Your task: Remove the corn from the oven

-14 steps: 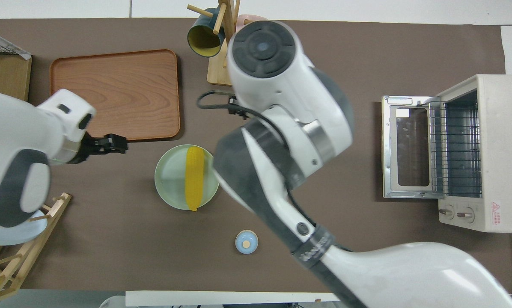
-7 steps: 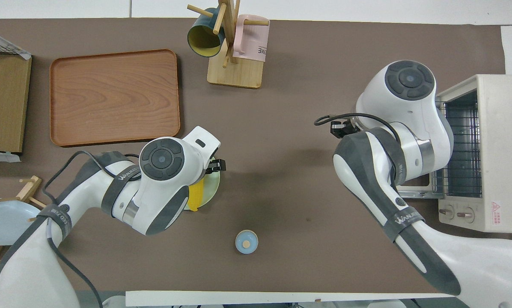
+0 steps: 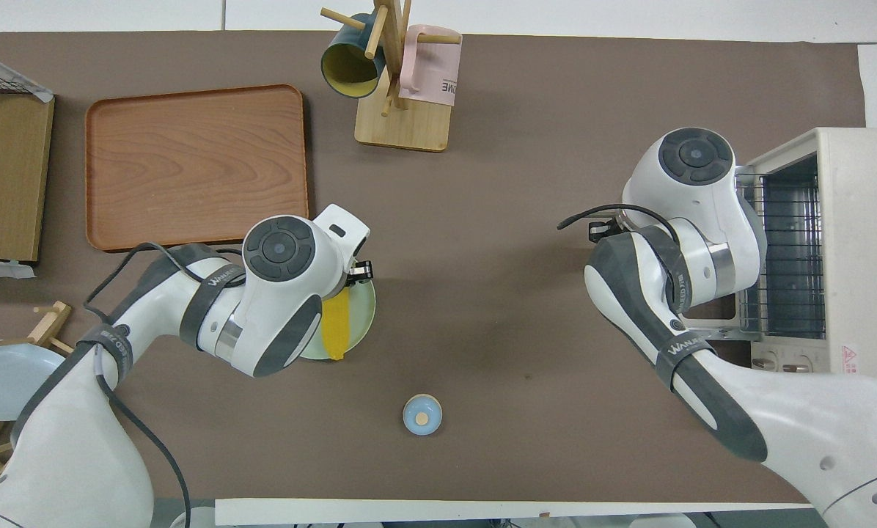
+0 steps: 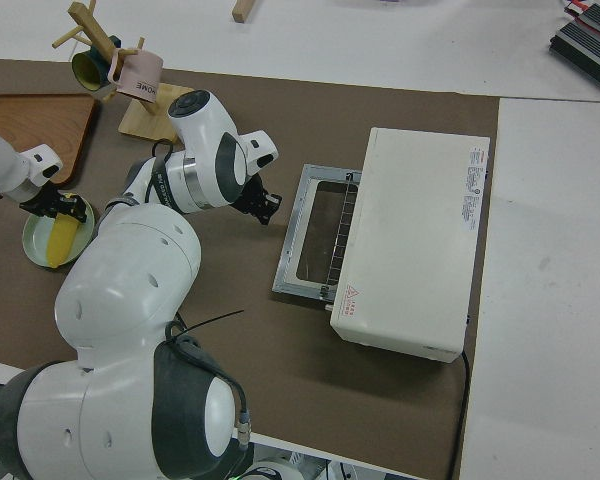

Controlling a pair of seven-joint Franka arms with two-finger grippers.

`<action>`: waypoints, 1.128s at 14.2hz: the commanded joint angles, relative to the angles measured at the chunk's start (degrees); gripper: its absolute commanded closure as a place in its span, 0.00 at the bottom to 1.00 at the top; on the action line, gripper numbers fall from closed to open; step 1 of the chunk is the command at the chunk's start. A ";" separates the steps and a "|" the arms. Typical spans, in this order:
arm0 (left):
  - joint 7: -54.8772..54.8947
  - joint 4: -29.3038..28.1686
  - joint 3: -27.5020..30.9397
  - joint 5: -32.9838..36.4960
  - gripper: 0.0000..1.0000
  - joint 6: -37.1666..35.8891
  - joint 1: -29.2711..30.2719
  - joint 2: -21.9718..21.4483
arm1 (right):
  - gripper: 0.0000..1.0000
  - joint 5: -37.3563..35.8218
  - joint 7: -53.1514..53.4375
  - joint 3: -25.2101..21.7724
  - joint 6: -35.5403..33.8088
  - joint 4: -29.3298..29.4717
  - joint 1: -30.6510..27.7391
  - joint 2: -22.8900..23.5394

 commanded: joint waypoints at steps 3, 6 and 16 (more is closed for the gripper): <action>15.75 11.85 0.57 0.68 1.00 -9.22 13.24 0.68 | 1.00 -6.92 -0.94 0.63 -0.30 -0.65 -2.37 1.07; 24.30 28.30 0.65 3.82 1.00 -10.05 20.99 13.63 | 1.00 -8.52 -0.95 0.63 -1.44 -0.57 -2.90 1.07; 33.72 36.74 0.83 3.23 0.00 -27.71 24.53 6.09 | 1.00 -13.54 -20.61 0.63 -19.28 12.27 -7.90 -1.99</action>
